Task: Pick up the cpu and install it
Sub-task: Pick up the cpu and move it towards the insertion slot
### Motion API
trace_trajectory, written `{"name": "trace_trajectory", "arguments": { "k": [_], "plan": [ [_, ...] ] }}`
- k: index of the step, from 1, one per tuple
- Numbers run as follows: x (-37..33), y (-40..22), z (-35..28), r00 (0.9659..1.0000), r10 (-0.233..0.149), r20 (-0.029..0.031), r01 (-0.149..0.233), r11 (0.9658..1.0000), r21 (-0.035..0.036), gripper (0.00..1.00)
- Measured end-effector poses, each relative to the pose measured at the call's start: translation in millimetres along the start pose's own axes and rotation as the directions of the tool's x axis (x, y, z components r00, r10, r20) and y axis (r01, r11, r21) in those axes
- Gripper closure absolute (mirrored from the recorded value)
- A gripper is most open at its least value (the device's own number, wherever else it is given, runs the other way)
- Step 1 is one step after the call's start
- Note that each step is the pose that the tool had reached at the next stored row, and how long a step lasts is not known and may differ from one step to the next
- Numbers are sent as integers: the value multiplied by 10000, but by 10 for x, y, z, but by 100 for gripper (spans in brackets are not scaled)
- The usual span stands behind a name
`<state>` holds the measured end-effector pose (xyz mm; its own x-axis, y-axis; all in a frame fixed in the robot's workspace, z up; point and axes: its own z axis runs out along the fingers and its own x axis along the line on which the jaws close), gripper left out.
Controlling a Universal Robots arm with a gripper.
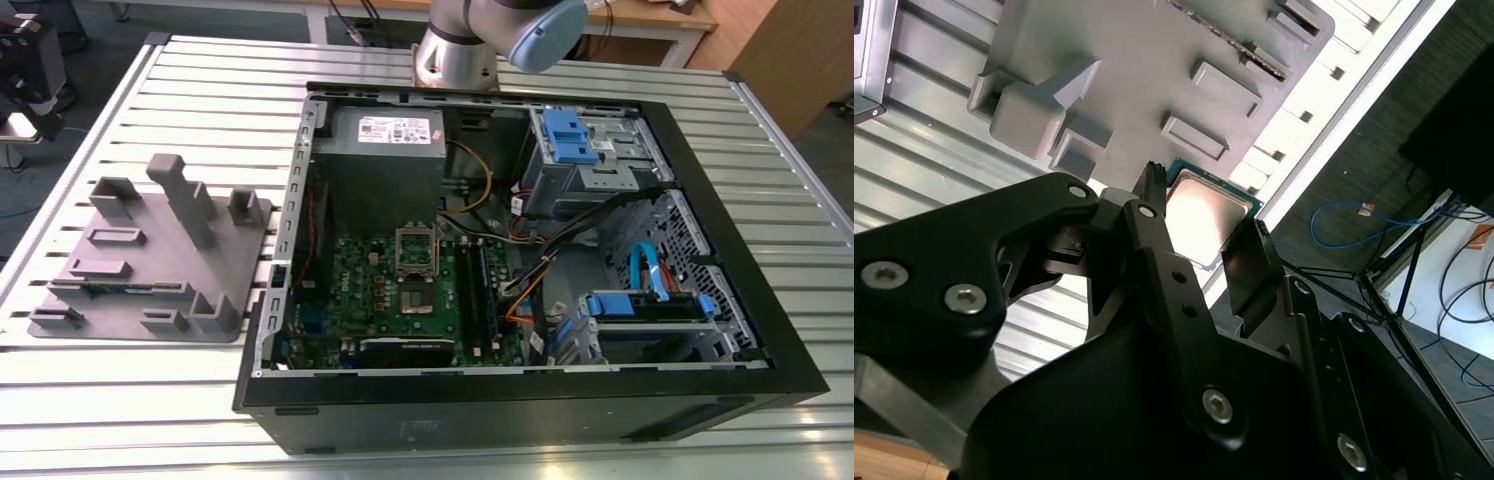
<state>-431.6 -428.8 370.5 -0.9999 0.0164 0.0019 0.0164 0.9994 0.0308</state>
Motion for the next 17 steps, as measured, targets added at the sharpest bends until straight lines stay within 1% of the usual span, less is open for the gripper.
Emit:
{"name": "trace_trajectory", "arguments": {
  "k": [5, 7, 12, 17],
  "plan": [
    [-3, 0, 0, 10000, 0, 0, 0, 10000, 0, 53],
    [-18, 0, -1, 10000, -3, -2, 3, 10000, 1, 53],
    [-103, 2, 0, 10000, -1, 0, 1, 10000, -1, 53],
    [-217, 3, 0, 10000, 0, 0, 0, 10000, 0, 53]
  ]
}}
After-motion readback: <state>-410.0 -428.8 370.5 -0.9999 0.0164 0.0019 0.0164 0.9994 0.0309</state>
